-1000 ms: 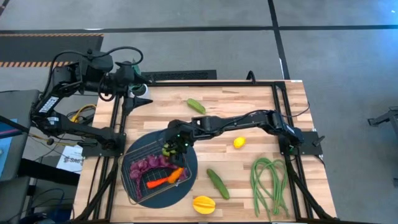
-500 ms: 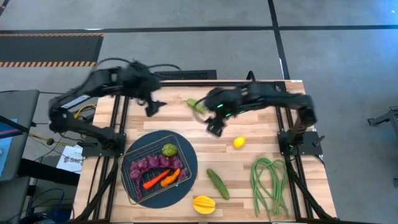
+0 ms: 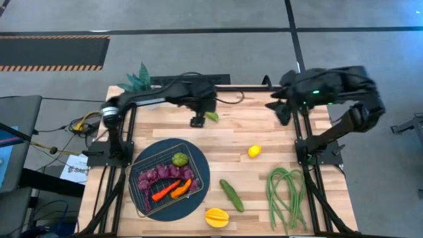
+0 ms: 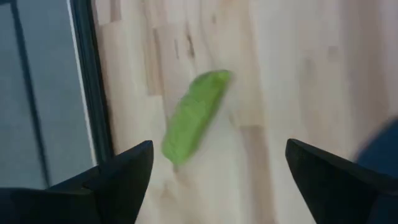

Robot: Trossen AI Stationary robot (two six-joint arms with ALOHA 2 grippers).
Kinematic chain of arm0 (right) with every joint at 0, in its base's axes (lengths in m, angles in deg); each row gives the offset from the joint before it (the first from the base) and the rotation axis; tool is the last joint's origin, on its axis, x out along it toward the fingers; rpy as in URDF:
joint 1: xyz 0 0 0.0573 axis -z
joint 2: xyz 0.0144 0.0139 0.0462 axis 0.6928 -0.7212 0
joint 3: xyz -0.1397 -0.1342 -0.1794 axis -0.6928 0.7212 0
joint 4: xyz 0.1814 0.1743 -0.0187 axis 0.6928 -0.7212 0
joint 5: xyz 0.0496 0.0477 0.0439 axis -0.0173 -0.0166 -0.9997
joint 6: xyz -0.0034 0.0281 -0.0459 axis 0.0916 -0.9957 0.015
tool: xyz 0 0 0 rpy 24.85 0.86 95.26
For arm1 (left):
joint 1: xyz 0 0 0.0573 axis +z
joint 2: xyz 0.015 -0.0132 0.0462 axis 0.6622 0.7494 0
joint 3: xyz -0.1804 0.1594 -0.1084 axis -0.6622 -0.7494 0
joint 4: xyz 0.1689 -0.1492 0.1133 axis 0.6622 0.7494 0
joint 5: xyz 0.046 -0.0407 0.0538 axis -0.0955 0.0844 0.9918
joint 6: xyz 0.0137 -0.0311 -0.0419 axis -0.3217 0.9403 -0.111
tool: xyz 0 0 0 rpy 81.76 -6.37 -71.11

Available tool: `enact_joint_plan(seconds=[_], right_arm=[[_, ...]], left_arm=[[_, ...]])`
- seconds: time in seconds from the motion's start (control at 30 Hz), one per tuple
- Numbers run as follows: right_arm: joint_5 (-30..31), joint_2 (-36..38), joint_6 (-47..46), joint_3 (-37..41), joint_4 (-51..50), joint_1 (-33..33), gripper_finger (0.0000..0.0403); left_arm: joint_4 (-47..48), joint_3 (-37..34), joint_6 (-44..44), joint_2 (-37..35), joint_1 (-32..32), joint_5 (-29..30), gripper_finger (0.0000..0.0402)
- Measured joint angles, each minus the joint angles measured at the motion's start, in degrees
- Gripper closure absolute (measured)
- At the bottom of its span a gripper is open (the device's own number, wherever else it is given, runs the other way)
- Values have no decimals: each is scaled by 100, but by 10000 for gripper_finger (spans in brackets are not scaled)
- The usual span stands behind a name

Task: Build produce basket
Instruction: Put the top green cucumber into the wire basket

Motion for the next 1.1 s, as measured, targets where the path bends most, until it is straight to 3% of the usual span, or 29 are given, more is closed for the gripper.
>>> enact_joint_plan(seconds=[0.23,0.5,1.1], right_arm=[[-32,447,264,2,-115,-146,170],[-204,647,426,2,-154,-446,170],[-201,497,466,0,-152,-615,170]], left_arm=[[196,1374,-823,1492,-92,794,95],[1810,3086,-758,2991,-43,339,102],[1993,3306,-646,3239,471,-138,102]])
